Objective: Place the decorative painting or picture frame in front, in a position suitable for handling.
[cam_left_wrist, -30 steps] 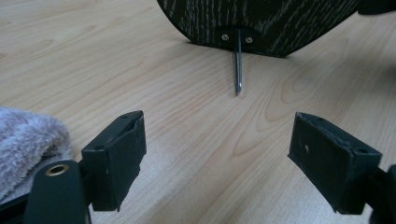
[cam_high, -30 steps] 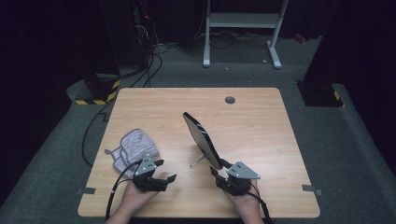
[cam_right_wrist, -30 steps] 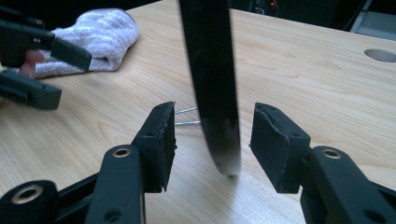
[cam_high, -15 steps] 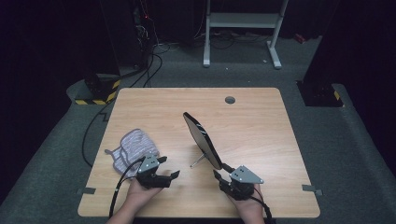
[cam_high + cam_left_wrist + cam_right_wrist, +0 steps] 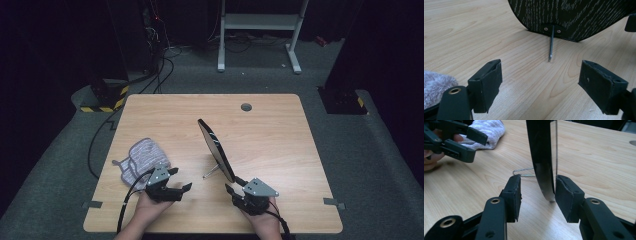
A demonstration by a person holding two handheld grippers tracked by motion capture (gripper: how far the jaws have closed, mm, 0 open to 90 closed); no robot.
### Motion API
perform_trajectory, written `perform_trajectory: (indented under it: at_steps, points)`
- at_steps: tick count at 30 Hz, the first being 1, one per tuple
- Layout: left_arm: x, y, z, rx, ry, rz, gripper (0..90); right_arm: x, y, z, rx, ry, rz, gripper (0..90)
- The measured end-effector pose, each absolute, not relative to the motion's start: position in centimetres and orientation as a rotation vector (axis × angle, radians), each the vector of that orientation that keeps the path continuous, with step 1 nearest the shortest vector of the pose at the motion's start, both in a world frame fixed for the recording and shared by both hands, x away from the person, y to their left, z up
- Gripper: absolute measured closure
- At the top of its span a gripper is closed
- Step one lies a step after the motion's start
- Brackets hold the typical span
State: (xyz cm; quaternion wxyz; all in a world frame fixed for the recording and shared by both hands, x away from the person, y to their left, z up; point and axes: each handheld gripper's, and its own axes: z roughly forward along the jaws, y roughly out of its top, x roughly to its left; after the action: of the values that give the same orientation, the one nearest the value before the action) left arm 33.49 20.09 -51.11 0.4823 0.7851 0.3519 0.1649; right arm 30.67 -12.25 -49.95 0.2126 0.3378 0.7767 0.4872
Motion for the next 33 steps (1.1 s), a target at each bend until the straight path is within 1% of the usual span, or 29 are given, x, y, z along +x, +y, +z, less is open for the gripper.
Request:
perform_trajectory:
  at_steps: [17,33]
  points:
    - [32.7,20.8,-50.7,1.890,0.851,0.406,19.1,30.7,-9.8,-50.2,0.801,2.263,1.410,54.9]
    - [31.1,23.1,-50.4,1.830,0.918,0.408,21.6,31.8,-5.6,-50.5,0.692,2.327,1.434,54.8]
